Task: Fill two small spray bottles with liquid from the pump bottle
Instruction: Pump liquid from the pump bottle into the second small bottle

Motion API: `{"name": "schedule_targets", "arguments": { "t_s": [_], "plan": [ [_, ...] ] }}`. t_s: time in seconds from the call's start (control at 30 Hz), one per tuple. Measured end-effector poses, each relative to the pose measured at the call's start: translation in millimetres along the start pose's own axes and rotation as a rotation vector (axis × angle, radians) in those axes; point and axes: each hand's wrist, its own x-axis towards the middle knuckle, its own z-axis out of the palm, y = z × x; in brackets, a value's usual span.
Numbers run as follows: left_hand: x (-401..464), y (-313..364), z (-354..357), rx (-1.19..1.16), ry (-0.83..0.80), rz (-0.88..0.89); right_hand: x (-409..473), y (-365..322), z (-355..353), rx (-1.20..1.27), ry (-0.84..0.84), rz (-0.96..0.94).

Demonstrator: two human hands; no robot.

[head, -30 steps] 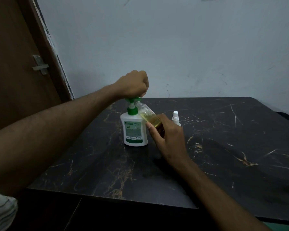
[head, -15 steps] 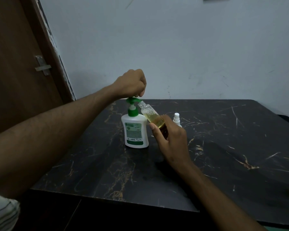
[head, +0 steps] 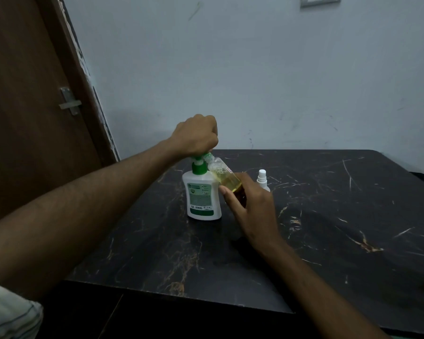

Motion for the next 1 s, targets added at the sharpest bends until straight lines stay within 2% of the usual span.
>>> {"name": "schedule_targets", "arguments": {
  "t_s": [0.23,0.63,1.0],
  "plan": [
    [7,1,-11,0.022,-0.048,-0.030,3,-1,0,0.003,0.001,-0.001],
    [7,-9,8,-0.159,-0.046,-0.097,3,0,1,0.014,0.009,0.009],
    [7,-7,11,-0.094,-0.038,-0.057,2,0,2,-0.006,0.005,-0.001]
  ]
}}
